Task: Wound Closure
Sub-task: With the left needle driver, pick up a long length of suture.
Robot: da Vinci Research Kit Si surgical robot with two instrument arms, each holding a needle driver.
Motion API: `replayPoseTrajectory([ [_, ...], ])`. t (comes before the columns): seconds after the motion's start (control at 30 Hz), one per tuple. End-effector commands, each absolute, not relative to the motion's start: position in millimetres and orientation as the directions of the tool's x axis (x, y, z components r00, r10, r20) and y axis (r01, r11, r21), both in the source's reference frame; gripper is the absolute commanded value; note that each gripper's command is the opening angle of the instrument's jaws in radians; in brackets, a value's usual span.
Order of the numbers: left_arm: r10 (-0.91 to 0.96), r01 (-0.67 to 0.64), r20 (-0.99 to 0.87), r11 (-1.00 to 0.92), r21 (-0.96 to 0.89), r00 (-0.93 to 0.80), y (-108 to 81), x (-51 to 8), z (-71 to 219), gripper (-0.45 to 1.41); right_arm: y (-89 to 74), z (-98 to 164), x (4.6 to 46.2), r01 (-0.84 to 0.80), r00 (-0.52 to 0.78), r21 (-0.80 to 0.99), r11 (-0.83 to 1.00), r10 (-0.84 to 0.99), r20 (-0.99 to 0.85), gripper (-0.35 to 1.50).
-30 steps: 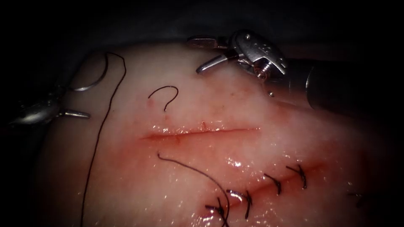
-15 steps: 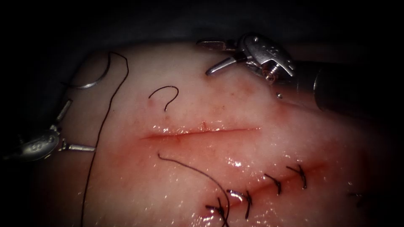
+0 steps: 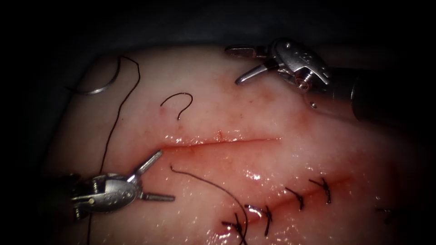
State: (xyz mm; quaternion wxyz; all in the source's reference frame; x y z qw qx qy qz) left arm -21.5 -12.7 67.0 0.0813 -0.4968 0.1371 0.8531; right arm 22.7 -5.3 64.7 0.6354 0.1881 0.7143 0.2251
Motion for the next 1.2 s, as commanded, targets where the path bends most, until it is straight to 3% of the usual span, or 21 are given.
replayPoseTrajectory([
  [0.03,-0.024,-0.263,-0.869,-0.949,0.176,-0.494,-12.3,-22.4,67.2,0.49,-4.6,65.1,23.8,-0.016,-0.124,0.557,0.830,0.551,-0.825,1.06],
  [0.43,-0.242,-0.210,-0.816,-0.893,0.399,-0.525,-14.7,-26.6,63.2,0.44,-5.1,66.7,24.0,-0.026,-0.118,0.547,0.837,0.541,-0.833,1.01],
  [0.63,-0.463,-0.067,-0.772,-0.838,0.541,-0.434,-16.9,-29.9,63.7,0.42,-5.1,66.8,23.8,-0.025,-0.118,0.547,0.837,0.541,-0.833,1.00],
  [0.93,-0.619,0.067,-0.684,-0.758,0.649,-0.386,-18.0,-33.1,64.7,0.49,-5.5,66.8,23.8,-0.023,-0.117,0.544,0.839,0.538,-0.834,0.94],
  [1.0,-0.641,0.099,-0.668,-0.745,0.659,-0.379,-18.1,-33.5,64.8,0.62,-5.6,66.8,23.8,-0.022,-0.117,0.543,0.839,0.537,-0.835,0.94],
  [1.03,-0.647,0.112,-0.663,-0.742,0.661,-0.375,-18.3,-33.7,64.8,0.81,-5.6,66.8,23.8,-0.022,-0.117,0.542,0.840,0.537,-0.836,0.93],
  [1.07,-0.655,0.130,-0.660,-0.739,0.661,-0.369,-18.4,-33.9,64.7,0.88,-5.7,66.9,23.8,-0.022,-0.117,0.542,0.840,0.536,-0.836,0.93],
  [1.2,-0.674,0.137,-0.655,-0.725,0.675,-0.342,-18.4,-34.1,63.9,0.89,-5.7,67.0,23.7,-0.022,-0.116,0.541,0.841,0.536,-0.836,0.91],
])
